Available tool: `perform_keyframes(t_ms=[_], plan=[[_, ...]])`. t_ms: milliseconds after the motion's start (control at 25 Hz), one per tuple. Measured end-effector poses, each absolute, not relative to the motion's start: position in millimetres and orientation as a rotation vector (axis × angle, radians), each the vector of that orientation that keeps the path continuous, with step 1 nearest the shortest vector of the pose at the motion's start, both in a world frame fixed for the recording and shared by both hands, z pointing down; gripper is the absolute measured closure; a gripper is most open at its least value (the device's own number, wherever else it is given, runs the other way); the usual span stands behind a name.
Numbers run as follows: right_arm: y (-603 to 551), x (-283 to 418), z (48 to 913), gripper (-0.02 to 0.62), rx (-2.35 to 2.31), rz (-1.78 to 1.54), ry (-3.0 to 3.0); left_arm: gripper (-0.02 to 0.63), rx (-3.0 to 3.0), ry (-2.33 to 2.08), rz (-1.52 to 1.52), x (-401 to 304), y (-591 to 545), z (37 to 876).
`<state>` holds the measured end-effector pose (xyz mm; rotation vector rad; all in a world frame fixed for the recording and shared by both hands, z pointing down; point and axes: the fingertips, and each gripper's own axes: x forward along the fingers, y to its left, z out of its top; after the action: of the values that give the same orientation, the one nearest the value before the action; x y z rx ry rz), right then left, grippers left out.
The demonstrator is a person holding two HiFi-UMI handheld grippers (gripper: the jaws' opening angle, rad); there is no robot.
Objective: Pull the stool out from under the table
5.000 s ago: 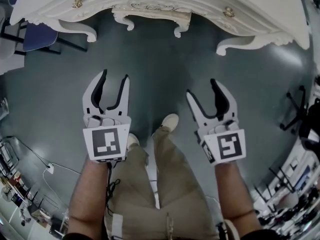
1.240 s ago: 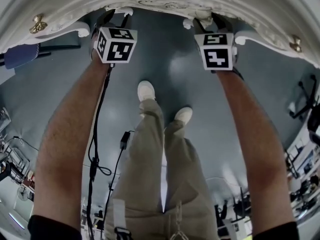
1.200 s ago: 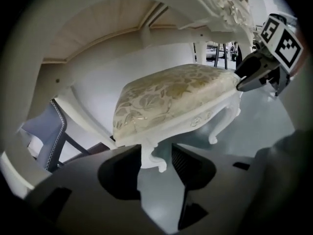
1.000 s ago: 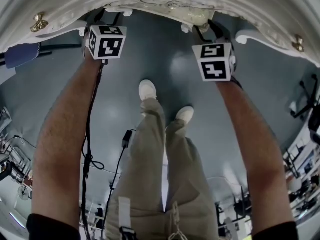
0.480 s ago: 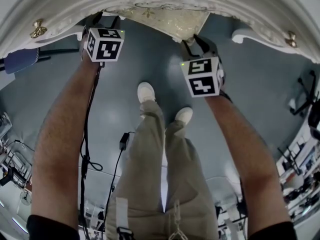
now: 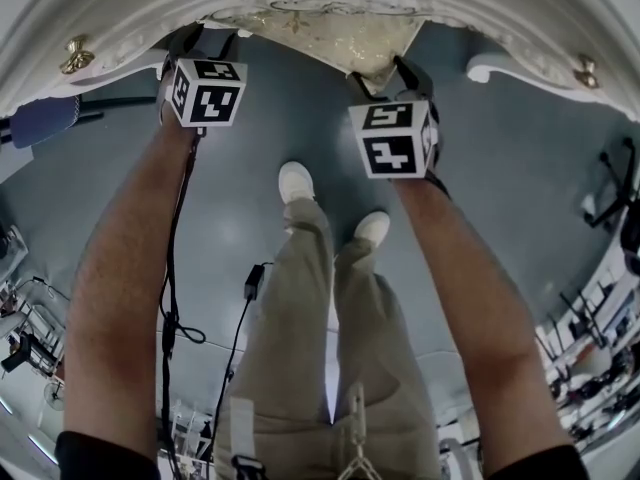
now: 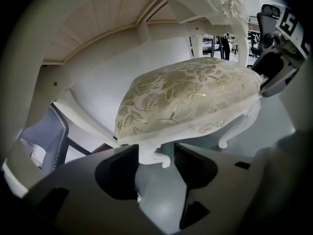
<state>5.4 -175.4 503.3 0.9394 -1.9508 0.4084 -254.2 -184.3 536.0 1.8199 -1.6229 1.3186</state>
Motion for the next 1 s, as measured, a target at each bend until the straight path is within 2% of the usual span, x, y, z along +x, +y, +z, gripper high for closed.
perform_keyframes(t_ms=[240, 520, 680, 880, 1000], plan=[[-194, 37, 514, 0.313, 0.947, 0.521, -1.951, 0.394, 1.816, -1.628, 1.32, -261, -180, 533], [-233, 74, 507, 0.339, 0.965, 0.372, -1.896, 0.385, 1.81, -1.647, 1.265, -270, -183, 529], [-237, 73, 508, 0.339, 0.931, 0.364, -1.915, 0.379, 1.89, -1.596, 1.263, -254, -203, 525], [-239, 74, 511, 0.337, 0.894, 0.367, -1.927, 0.379, 1.907, -1.499, 1.422, -242, -213, 536], [-236, 70, 509, 0.337, 0.887, 0.358, -1.929, 0.379, 1.89, -1.504, 1.381, -238, -217, 538]])
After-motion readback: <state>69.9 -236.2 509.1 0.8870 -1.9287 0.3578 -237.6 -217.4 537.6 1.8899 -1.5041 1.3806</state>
